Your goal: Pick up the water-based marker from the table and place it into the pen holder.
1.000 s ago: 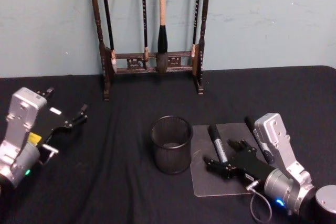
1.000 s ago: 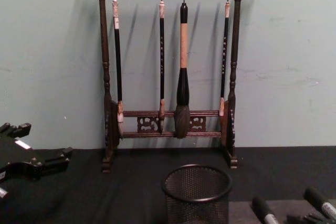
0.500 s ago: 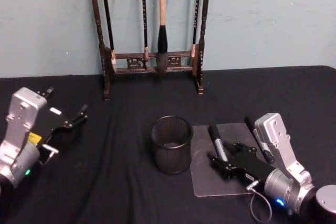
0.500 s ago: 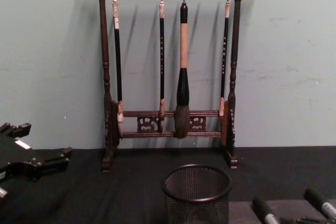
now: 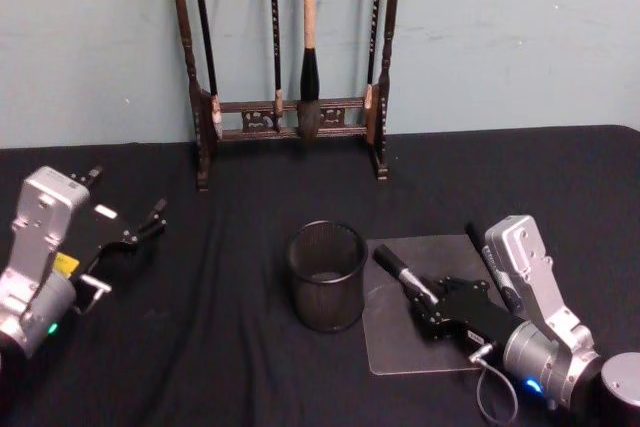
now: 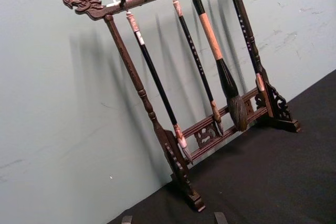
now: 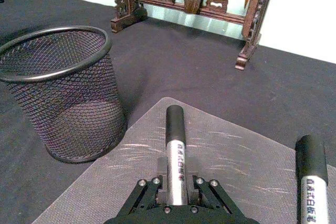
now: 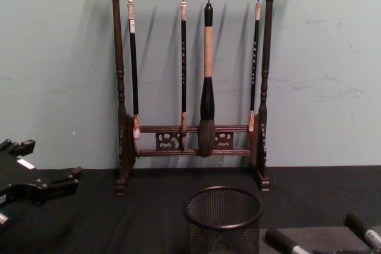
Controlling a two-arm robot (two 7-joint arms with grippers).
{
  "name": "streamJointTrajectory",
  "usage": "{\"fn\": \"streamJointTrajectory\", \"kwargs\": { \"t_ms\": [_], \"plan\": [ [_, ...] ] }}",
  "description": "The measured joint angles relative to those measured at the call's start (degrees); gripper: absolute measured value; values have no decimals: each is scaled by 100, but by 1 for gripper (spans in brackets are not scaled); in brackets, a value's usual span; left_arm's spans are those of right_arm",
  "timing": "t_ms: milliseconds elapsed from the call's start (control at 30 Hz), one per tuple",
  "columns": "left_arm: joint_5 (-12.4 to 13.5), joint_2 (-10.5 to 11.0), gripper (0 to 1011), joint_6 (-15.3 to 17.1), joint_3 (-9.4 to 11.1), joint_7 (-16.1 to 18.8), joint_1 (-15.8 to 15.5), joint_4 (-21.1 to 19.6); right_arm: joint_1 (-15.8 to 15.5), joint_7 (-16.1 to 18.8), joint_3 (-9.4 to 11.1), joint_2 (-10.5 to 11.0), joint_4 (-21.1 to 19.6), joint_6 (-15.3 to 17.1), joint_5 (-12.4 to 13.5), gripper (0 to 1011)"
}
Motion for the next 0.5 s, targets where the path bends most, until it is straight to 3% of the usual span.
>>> {"fn": "streamJointTrajectory", "kwargs": {
  "t_ms": [300,500],
  "plan": [
    [0,0,1009,0,0,0,0,0,-44,72,81,6,-70,-106,86,209],
    [0,0,1009,0,0,0,0,0,-143,99,200,18,-169,-530,170,209]
  ]
}}
